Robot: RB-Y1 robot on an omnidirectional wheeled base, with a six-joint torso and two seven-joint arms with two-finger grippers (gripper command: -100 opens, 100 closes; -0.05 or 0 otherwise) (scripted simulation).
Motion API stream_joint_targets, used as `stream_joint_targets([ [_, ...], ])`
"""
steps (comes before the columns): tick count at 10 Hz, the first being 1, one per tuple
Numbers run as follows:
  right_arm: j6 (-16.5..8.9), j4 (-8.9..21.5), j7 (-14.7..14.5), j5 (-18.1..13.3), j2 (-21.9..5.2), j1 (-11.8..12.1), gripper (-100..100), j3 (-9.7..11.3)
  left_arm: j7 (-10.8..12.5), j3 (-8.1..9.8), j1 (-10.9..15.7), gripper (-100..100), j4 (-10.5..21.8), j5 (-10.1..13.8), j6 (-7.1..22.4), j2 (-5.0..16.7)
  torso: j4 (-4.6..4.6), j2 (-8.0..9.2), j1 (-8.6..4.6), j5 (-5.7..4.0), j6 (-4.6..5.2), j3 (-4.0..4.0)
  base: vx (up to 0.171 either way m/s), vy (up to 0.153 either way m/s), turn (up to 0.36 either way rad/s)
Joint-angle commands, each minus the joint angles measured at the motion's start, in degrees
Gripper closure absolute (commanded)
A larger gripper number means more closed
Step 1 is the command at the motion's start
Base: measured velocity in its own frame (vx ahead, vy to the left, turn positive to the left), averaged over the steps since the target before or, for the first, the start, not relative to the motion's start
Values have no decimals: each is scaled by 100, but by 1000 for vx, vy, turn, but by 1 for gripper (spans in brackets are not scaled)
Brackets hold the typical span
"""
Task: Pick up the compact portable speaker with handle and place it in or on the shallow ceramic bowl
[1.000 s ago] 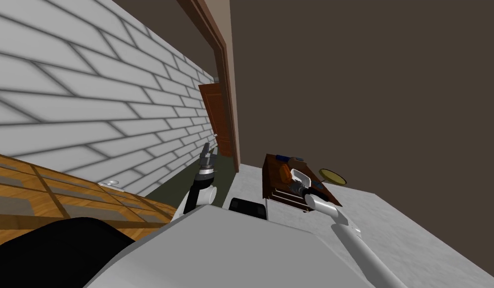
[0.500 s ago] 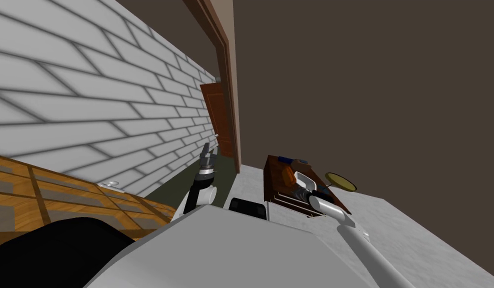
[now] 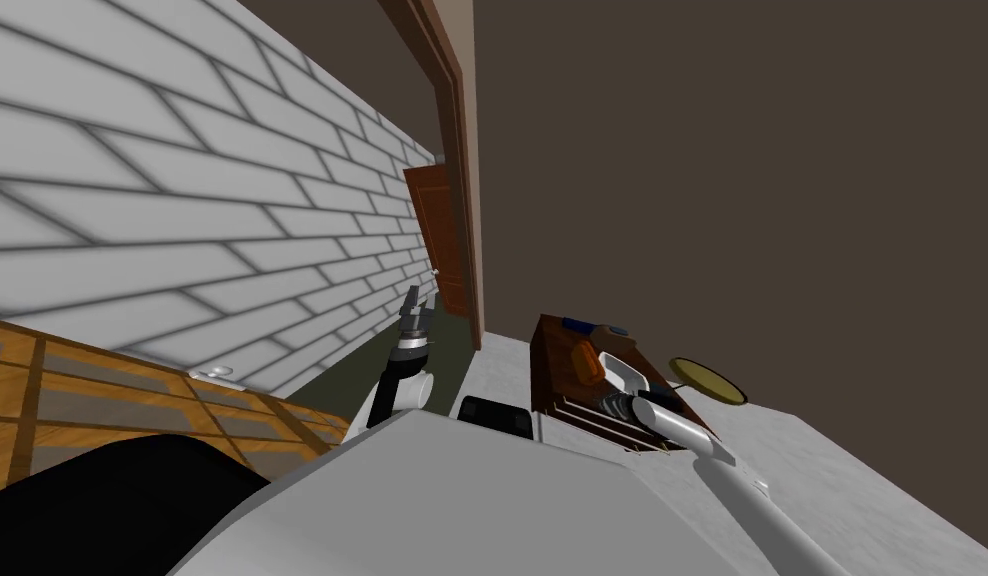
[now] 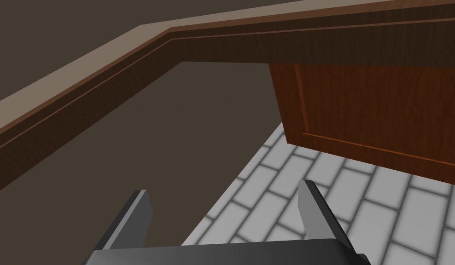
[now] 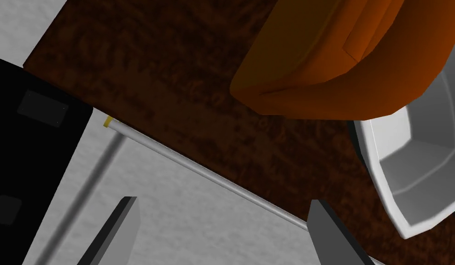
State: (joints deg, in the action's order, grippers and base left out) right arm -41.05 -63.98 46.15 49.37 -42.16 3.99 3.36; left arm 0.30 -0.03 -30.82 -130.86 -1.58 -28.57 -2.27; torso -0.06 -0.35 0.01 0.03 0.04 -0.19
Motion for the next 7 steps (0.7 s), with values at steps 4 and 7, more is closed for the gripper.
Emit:
stream_joint_targets([
  [4, -702, 572, 569, 497, -314, -32, -100, 78, 0, 0, 0, 0, 0, 0, 0, 0, 0, 4, 3, -1, -1, 1, 102, 18, 41],
  [7, -1113, 927, 936, 875, -554, -73, -100, 131, 0, 0, 0, 0, 0, 0, 0, 0, 0, 3, 4, 0, -2, 1, 118, 20, 59],
])
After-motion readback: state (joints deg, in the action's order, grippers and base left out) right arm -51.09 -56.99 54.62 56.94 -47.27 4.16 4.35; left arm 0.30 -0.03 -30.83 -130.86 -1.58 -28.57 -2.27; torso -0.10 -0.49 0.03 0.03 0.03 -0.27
